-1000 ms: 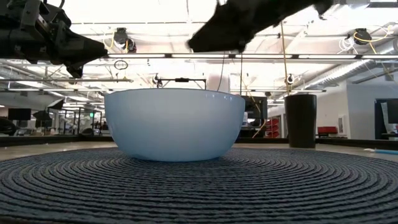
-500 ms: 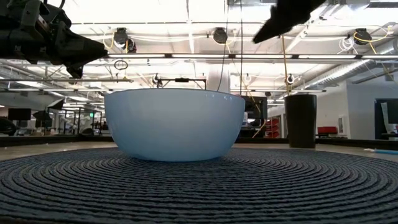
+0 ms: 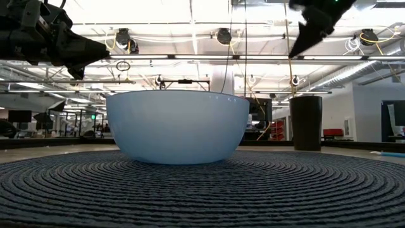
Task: Pick & Place Utensil
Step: Put the black cup to the right of the blue bowl on the blue mat
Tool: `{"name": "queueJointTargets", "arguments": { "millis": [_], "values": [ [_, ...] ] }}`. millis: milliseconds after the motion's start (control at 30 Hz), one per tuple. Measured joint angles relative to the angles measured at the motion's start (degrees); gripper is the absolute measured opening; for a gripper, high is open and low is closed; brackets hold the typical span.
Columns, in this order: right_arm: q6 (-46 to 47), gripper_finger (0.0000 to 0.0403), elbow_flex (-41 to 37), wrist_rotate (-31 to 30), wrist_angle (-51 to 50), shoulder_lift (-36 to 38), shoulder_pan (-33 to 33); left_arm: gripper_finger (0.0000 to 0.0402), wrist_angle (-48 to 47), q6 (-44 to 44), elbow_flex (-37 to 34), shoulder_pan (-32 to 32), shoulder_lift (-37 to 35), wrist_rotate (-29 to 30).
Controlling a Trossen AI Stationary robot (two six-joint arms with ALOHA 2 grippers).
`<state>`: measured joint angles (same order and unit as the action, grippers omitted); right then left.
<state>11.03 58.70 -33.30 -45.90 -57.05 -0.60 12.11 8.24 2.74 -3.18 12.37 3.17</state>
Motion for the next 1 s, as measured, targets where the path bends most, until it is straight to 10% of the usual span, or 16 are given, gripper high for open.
{"name": "queueJointTargets", "arguments": {
  "millis": [233, 1000],
  "values": [
    [-11.3, 0.0116, -3.8, 20.9, 2.4, 0.0, -13.2, 0.0093, 0.0, 0.0, 0.0, 0.0, 0.0, 0.0],
    [-18.5, 0.0210, -5.9, 35.1, -1.9, -2.5, -31.0, 0.0093, -0.4, -0.2, 0.0, 0.0, 0.0, 2.9]
  ]
}}
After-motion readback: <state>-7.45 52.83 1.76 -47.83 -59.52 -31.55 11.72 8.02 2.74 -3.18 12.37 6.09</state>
